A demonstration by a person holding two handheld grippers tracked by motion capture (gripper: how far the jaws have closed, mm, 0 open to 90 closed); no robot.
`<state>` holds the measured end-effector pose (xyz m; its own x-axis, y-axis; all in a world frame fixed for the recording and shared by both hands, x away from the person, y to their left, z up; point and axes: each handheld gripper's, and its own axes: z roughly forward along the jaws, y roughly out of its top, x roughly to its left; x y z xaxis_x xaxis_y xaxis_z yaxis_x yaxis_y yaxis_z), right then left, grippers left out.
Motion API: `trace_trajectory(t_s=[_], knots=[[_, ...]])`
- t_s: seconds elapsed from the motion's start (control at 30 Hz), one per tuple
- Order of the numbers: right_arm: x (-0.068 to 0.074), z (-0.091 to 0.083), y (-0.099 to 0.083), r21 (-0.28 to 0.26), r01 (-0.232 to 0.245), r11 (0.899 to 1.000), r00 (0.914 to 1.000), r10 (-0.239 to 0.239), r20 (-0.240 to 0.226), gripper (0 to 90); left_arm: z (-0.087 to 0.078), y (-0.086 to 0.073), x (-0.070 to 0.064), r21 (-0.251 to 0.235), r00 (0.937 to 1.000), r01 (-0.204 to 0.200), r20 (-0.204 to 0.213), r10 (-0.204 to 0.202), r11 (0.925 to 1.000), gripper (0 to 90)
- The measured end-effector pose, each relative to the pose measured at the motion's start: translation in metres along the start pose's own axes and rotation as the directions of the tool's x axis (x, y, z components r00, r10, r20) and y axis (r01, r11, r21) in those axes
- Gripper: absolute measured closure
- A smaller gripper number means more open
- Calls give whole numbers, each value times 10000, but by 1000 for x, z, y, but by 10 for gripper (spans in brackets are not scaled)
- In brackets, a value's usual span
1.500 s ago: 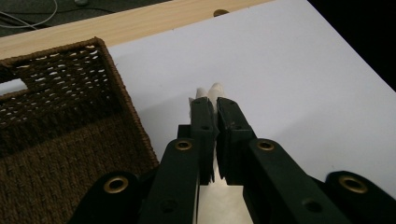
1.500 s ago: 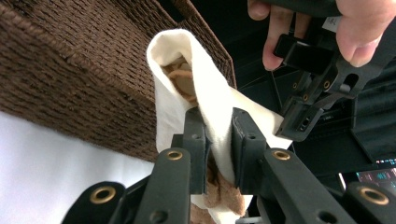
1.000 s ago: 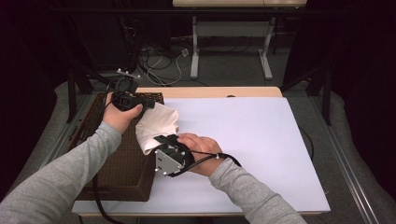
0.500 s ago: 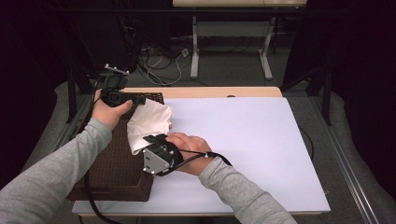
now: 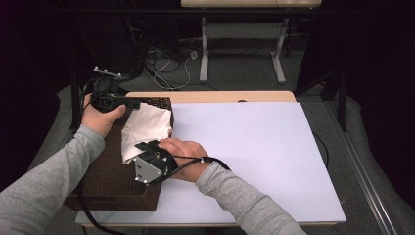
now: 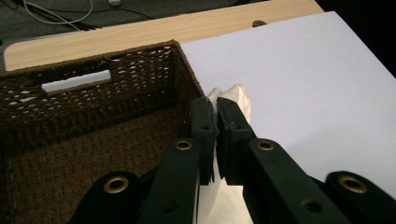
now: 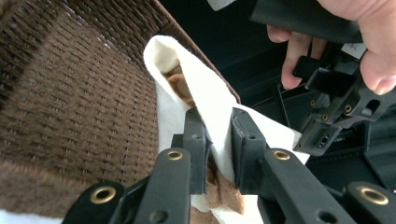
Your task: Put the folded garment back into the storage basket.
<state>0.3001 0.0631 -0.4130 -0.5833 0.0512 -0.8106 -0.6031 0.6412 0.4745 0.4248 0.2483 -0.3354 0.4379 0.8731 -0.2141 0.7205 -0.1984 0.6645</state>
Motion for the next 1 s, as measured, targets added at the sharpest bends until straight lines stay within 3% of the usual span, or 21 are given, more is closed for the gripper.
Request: trace_trajectory(t_s=[0.3, 0.53, 1.0], knots=[[3, 13, 11, -202, 33, 9998, 9999, -35, -103, 782, -12, -6, 13, -17, 9995, 173, -251, -173, 9998, 863], [5, 18, 11, -222, 64, 9997, 9997, -69, -246, 783, -10, -9, 19, 25, 9993, 248, -278, -247, 9997, 863], [21, 39, 2, 4, -118, 9999, 9970, 118, -762, 783, 21, -14, 35, 479, 9980, 593, -231, -582, 9971, 863]])
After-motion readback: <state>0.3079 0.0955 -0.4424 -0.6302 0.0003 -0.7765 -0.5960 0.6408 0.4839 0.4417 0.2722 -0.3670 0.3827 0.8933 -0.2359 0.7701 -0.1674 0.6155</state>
